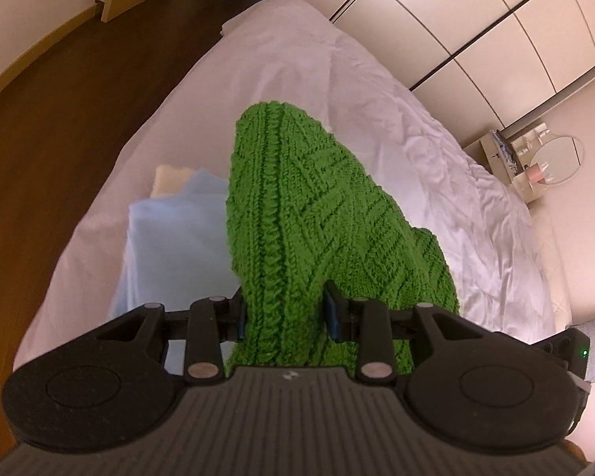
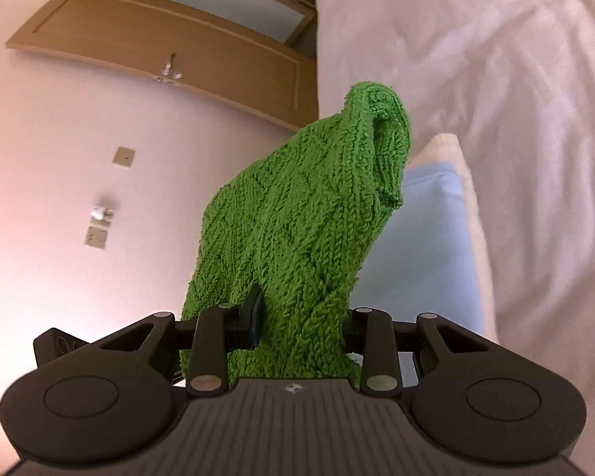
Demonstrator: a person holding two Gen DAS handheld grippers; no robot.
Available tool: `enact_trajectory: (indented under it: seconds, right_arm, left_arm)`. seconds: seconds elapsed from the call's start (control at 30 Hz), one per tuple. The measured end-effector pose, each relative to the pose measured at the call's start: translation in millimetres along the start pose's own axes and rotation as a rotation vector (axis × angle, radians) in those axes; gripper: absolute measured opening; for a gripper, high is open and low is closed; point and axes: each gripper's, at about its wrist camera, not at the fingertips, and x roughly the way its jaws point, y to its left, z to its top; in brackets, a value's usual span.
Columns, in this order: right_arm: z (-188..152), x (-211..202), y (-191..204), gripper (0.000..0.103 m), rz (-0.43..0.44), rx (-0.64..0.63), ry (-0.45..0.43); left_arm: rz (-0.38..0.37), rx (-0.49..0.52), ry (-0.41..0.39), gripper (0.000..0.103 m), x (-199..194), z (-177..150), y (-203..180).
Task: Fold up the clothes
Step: 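Lift the green strip's end with both grippers and carry it over the strip, then lower the held end onto the strip's other end, folding it in half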
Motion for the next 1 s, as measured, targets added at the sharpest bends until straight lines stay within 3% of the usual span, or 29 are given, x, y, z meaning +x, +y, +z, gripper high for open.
enact_trajectory:
  seconds: [0.13,0.23,0.3,0.37,0.5,0.57,0.7,0.8,0.87,1.0]
  right_arm:
    - [13.5,52.2,2.3,0.032,-0.035,0.017,0.01]
    - [9.3,64.3,-15.7,0.034,-0.059,0.039,0.033]
    - [10.1,82.9,-30.7,0.046,-0.098,0.074,0.071]
    - [6.6,89.2,-36.5,0.061,-0.155,0.035,0.104]
    - [2.3,84.7,-34.1,0.069,-0.244,-0.063,0.118]
    - [-1.8,76.2,-21.7,0.07,-0.275,-0.153,0.092]
    - [-18.0,69.8,9.5,0.068,-0.321,-0.379,0.04]
    - [-30.1,65.1,33.0,0.053,-0.354,-0.549,-0.001]
    - [-38.2,61.9,48.6,0.046,-0.375,-0.662,-0.028]
    - [-81.3,87.0,45.5,0.043,-0.391,-0.803,0.0]
  left_arm:
    - [-0.003,-0.018,0.023,0.031,27.0,13.7,27.3]
    - [0.019,-0.028,0.048,0.035,52.9,14.1,52.2]
    - [0.036,-0.072,0.066,0.043,66.9,9.2,69.9]
    - [0.021,-0.115,0.058,0.045,66.1,6.0,78.8]
    - [0.087,-0.075,0.019,0.047,42.3,-1.2,67.5]
    - [0.137,-0.021,-0.018,0.042,22.5,-4.3,54.6]
    - [0.222,0.185,-0.109,0.017,-11.7,-11.9,12.0]
    - [0.283,0.409,-0.116,0.015,-5.9,-26.8,-20.7]
    - [0.316,0.505,-0.079,0.013,11.1,-38.9,-26.7]
    - [0.375,0.538,-0.024,0.011,31.6,-72.5,-3.9]
